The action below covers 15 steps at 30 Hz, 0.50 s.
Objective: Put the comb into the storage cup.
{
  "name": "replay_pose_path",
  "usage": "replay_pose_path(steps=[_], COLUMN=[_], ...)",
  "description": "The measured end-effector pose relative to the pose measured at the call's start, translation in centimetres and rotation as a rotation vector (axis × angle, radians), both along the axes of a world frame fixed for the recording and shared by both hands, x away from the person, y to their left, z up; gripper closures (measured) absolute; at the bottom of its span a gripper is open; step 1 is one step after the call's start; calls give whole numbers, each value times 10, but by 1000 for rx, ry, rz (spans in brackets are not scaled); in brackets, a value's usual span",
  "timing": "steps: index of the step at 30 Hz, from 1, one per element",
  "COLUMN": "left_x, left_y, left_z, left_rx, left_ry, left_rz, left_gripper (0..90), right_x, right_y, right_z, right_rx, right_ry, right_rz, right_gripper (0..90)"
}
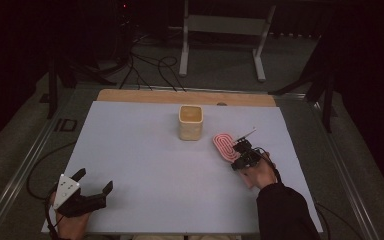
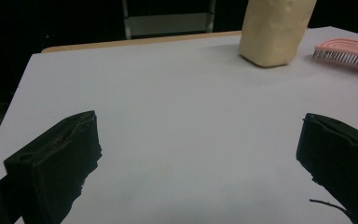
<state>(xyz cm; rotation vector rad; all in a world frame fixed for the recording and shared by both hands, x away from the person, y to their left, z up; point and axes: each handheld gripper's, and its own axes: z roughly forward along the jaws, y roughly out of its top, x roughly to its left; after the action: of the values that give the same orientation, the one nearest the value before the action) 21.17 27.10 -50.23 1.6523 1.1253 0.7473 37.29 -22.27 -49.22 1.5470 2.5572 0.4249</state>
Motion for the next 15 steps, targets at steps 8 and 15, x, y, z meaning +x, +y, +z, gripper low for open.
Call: replay_pose_path(steps=[8, 15], left_x=[0, 0], left_y=[0, -1], left_z=[-1, -1], left_rx=[7, 5], left_ry=[5, 7], left_rz=[0, 2], left_gripper=[3, 3], right_x=[-9, -18], right_y=[-5, -6], right_z=[2, 7], right_rx=[65, 118], right_ry=[-46, -109], right_rz=[6, 20], right_gripper=[698, 697])
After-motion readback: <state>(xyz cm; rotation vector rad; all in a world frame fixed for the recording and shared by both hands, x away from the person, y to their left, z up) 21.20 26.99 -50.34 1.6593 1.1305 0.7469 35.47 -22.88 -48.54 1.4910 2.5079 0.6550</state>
